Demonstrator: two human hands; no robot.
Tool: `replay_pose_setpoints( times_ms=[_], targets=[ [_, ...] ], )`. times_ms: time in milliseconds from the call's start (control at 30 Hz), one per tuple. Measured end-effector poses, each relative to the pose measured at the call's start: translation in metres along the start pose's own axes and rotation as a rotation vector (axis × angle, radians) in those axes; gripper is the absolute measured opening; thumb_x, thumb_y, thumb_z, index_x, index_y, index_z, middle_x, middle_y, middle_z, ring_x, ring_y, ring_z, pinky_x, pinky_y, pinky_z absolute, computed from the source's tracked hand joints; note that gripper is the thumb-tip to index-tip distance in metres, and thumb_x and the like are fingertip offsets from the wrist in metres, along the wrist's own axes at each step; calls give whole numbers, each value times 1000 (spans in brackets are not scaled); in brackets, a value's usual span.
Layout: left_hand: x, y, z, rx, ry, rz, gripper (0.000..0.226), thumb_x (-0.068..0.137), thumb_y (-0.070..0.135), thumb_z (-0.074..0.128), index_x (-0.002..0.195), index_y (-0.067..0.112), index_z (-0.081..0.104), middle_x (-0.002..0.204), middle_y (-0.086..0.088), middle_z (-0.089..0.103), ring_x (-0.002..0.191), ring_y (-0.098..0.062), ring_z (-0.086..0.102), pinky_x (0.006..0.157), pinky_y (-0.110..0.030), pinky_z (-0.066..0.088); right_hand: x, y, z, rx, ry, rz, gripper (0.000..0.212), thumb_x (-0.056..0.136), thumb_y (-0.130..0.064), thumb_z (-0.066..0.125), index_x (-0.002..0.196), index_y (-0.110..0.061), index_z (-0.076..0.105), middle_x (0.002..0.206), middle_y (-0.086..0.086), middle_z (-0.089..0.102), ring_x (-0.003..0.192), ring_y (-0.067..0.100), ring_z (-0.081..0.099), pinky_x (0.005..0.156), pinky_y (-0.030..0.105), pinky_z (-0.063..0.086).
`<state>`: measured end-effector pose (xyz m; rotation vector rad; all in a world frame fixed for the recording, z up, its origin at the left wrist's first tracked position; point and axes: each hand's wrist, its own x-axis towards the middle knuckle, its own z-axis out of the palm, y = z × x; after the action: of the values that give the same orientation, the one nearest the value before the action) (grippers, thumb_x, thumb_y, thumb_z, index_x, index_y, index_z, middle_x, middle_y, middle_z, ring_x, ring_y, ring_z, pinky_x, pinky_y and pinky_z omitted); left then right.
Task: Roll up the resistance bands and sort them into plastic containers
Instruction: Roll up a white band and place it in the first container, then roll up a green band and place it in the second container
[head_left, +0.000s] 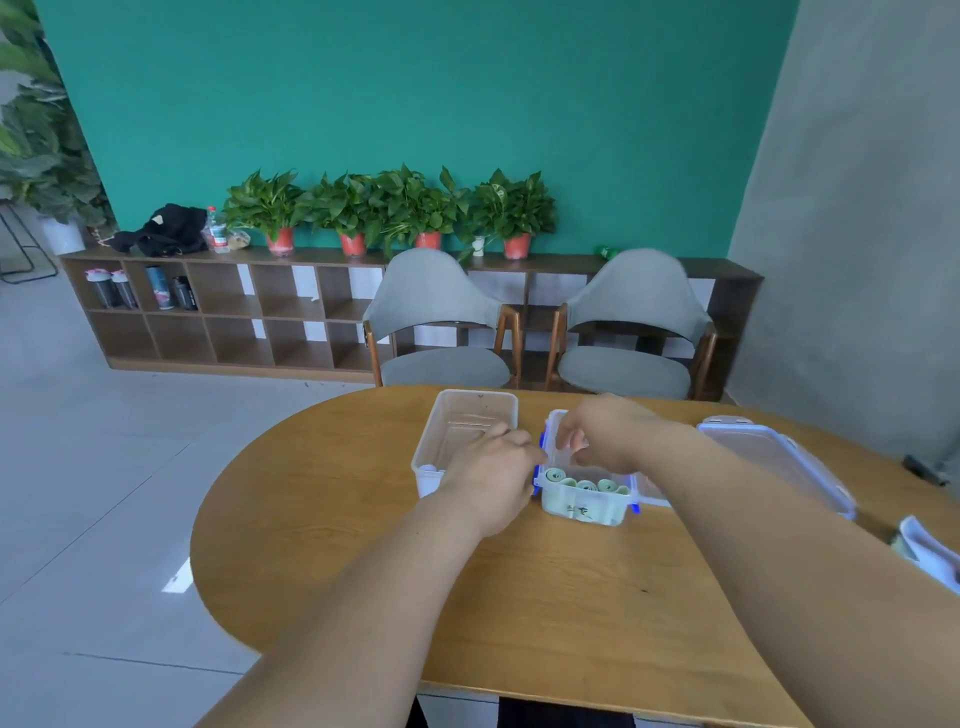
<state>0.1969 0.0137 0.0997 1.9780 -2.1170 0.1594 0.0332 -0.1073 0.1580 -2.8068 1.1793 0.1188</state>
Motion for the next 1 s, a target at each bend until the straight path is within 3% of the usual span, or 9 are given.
replay_pose_setpoints(
  times_ms=[167, 333, 467, 700, 767, 833, 900, 1000],
  targets=[
    [12, 45, 11, -4, 18, 114, 44, 99, 26, 62, 143, 32, 60, 138, 10, 60, 128, -20, 45, 104, -37, 43, -48, 41, 3, -9, -17, 82, 28, 94, -21, 68, 116, -38, 73, 108, -15, 70, 102, 14, 64, 88, 31, 55],
    [26, 98, 25, -24, -10, 227, 44, 103, 29, 59, 147, 27, 57, 146, 8, 56, 137, -20, 41, 113, -38, 37, -101, 92, 15, 65, -23, 202, 21, 94, -26, 71, 111, -40, 72, 108, -18, 71, 104, 11, 66, 86, 28, 55],
    [38, 140, 36, -50, -49, 297, 46, 103, 30, 59, 149, 28, 56, 148, 7, 53, 139, -21, 39, 116, -39, 37, -136, 134, 26, 122, -32, 290, 23, 94, -25, 74, 114, -36, 73, 108, -18, 72, 105, 11, 67, 96, 30, 55],
    [55, 197, 54, -49, -93, 397, 45, 104, 30, 58, 149, 29, 55, 152, 5, 51, 142, -23, 39, 119, -43, 34, -181, 186, 37, 145, -27, 412, 24, 94, -28, 74, 116, -36, 73, 111, -16, 71, 107, 11, 63, 99, 33, 53],
    [60, 208, 60, -40, -103, 413, 44, 104, 31, 58, 148, 28, 56, 149, 4, 53, 139, -24, 41, 117, -43, 37, -189, 200, 41, 147, -4, 443, 21, 93, -27, 75, 110, -40, 73, 108, -17, 71, 103, 11, 62, 94, 30, 53],
    [64, 218, 65, -28, -118, 424, 45, 104, 33, 58, 149, 28, 56, 149, 4, 54, 138, -23, 42, 116, -42, 37, -197, 211, 45, 131, 15, 458, 22, 92, -23, 71, 90, -45, 70, 95, -17, 68, 93, 12, 59, 75, 22, 47],
    [68, 227, 71, -32, -130, 428, 46, 105, 34, 58, 150, 28, 55, 150, 5, 54, 138, -22, 42, 117, -40, 35, -204, 220, 51, 126, 18, 481, 26, 87, -17, 64, 75, -39, 68, 88, -10, 68, 86, 16, 59, 64, 23, 45],
    [72, 240, 80, -52, -149, 422, 44, 105, 36, 57, 148, 29, 57, 147, 5, 57, 136, -21, 44, 115, -40, 39, -216, 229, 59, 137, 7, 496, 18, 86, -17, 62, 90, -29, 76, 100, -6, 73, 97, 18, 65, 85, 36, 58]
  ],
)
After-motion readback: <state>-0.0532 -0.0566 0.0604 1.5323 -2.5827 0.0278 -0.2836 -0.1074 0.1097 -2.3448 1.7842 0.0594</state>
